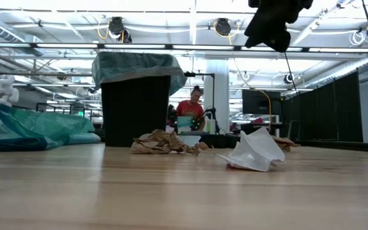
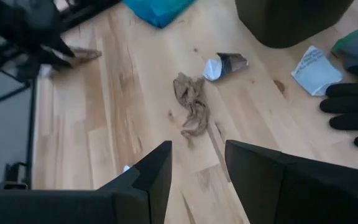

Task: Place trash/remove bag and relplace
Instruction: Put the brown napkin into the trash bin

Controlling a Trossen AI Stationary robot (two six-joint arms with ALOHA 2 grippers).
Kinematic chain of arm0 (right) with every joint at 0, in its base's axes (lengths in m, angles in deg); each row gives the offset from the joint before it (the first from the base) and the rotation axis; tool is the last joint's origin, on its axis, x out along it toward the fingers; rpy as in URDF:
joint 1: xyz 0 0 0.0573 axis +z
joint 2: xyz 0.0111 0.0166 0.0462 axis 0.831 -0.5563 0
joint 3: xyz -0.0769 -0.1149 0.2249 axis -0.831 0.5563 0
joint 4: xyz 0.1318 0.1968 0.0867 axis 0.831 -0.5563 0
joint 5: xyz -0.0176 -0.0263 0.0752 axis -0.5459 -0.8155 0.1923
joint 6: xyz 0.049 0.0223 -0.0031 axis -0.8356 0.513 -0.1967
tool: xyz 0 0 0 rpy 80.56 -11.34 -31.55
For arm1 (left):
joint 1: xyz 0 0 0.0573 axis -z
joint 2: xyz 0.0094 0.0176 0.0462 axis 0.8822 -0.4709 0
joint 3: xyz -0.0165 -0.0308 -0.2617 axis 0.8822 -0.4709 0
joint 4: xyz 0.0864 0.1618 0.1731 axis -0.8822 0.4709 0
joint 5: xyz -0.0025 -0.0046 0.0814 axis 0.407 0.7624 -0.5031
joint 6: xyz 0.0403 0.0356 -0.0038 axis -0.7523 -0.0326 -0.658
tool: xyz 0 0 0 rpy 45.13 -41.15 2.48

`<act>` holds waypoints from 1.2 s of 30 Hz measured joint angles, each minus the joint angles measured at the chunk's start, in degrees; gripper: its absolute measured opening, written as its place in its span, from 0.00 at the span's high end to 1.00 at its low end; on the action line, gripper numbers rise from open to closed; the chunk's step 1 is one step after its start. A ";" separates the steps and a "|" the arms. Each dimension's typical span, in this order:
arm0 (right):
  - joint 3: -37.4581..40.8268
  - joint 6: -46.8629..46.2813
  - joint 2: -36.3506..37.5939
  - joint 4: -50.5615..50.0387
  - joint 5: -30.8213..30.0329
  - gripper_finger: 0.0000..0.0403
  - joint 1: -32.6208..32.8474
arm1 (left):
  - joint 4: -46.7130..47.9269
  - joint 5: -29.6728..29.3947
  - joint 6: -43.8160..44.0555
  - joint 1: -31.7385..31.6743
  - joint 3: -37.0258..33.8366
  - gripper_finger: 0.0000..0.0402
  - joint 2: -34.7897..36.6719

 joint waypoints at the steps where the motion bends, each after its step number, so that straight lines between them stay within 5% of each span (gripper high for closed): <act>1: 0.00 -0.63 0.00 0.64 -0.01 0.65 0.00 | -1.32 0.90 0.30 -0.02 -1.57 0.67 0.00; 7: -0.02 -3.13 0.00 4.75 -0.16 0.65 0.00 | -6.34 3.06 -2.28 -0.92 -7.29 0.69 1.04; 12: 0.00 -3.54 0.00 7.38 -0.36 0.65 0.00 | -7.71 3.79 -5.91 -2.38 -7.39 0.93 3.04; 19: -0.02 -2.54 0.00 7.63 -0.51 0.65 0.00 | 4.35 1.19 -8.21 -5.42 -5.60 0.99 9.60; 29: -0.02 -0.77 0.00 7.53 -0.47 0.65 -0.02 | 21.82 -16.63 -18.95 -16.36 2.53 0.99 26.24; 36: -0.02 -0.63 -0.58 7.55 -0.42 0.65 -0.02 | 24.22 -29.58 -36.12 -28.08 12.93 0.99 31.41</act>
